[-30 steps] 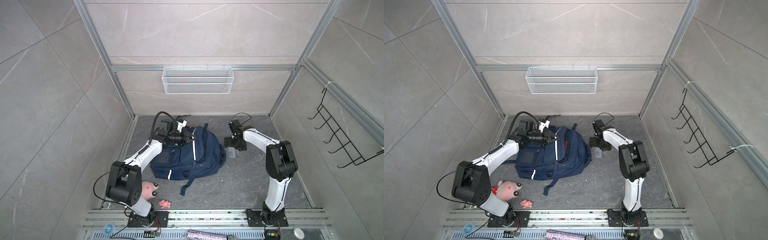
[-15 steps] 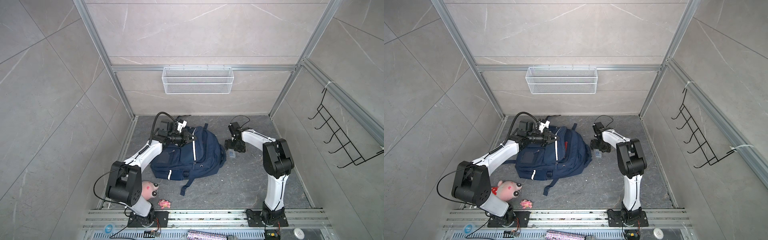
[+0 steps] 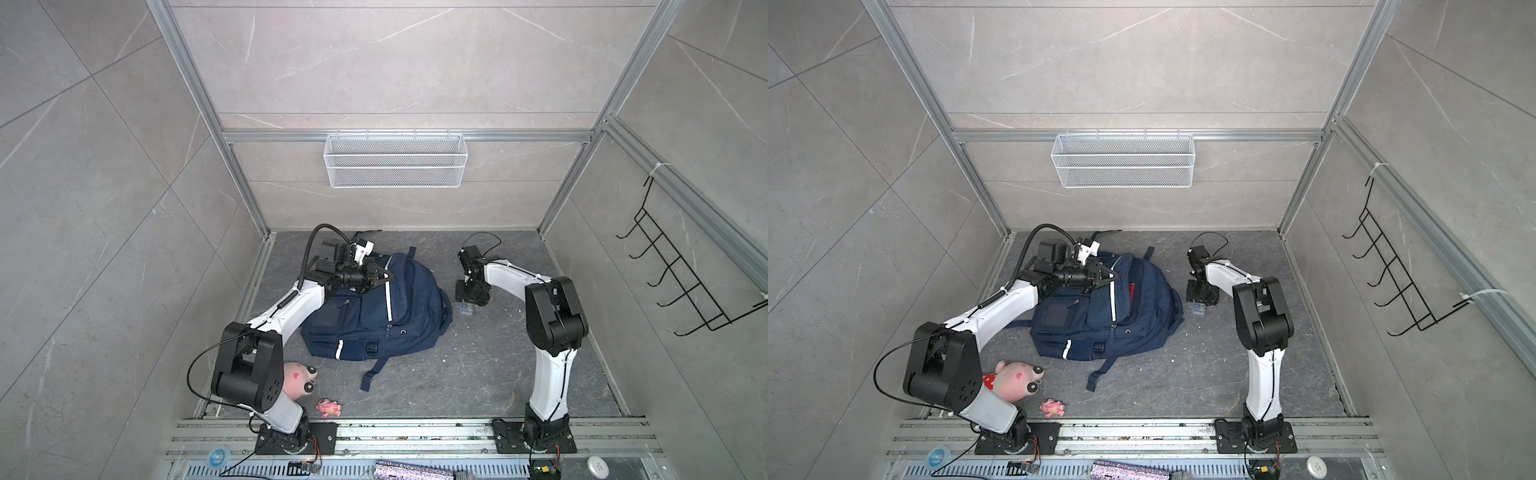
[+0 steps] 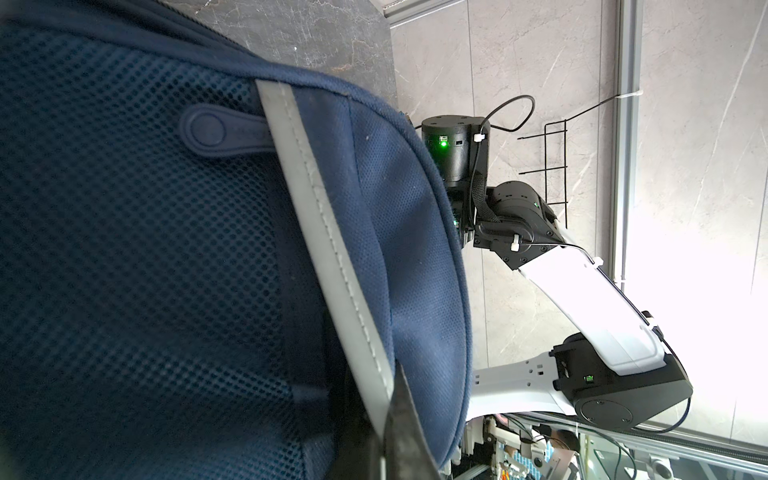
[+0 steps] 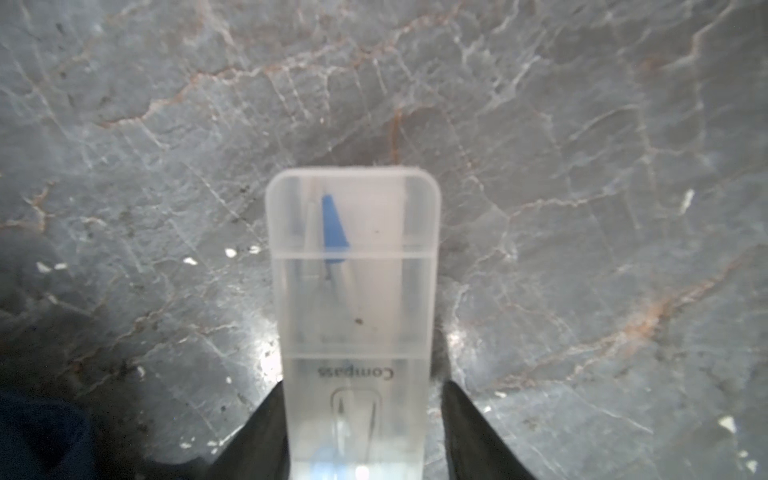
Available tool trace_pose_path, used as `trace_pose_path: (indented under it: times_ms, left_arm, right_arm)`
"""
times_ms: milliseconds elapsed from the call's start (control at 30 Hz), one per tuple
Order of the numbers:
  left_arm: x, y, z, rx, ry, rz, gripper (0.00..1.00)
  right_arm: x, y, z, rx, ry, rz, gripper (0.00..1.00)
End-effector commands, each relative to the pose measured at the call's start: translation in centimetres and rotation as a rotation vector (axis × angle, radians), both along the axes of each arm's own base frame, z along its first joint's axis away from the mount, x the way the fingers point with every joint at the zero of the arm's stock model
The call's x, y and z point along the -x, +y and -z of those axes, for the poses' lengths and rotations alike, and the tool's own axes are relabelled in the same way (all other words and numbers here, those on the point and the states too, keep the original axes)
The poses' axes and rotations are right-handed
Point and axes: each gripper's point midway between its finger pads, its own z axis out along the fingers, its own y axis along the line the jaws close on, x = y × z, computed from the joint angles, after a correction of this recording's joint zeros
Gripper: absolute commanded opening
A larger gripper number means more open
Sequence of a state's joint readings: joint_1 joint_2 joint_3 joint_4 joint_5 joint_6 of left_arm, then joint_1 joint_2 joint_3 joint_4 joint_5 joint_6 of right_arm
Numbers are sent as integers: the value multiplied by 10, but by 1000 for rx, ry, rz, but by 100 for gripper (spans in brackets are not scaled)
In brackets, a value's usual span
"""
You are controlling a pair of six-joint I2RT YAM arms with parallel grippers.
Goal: Pack the student bag
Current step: 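Lift the clear compass box with the right gripper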
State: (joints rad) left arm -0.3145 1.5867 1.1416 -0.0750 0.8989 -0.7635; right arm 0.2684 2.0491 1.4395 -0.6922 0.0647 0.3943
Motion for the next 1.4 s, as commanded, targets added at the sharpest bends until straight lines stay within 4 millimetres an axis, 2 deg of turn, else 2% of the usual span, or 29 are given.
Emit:
trace_pose_path:
  times_ms: [0,300,433,633,867,1033,1167,1367]
  left_arm:
    - [-7,-2,-43,63,-119,19,0]
    - [-5,-1,-40,57,-113,13,0]
    - [-4,0,-44,55,-127,7,0]
    - [-3,0,-48,60,-139,10,0]
    - [-4,-1,-47,68,-133,12,0]
    - [-7,-3,-50,76,-134,25,0]
    - [-8,-4,-48,80,-132,23,0]
    - [-12,-5,-53,90,-142,25,0]
  right_arm:
    - [11,1,18,-7,50,-9,51]
    - [14,1,16,-13,68,-20,34]
    - [14,4,7,-32,50,-32,26]
    - [16,15,-23,-112,-18,-59,20]
    - [38,28,-78,-208,-78,-88,19]
    - [62,58,-116,-281,-82,-169,19]
    - [78,93,-142,-375,-86,-234,19]
    - [74,140,-177,-519,-136,-261,20]
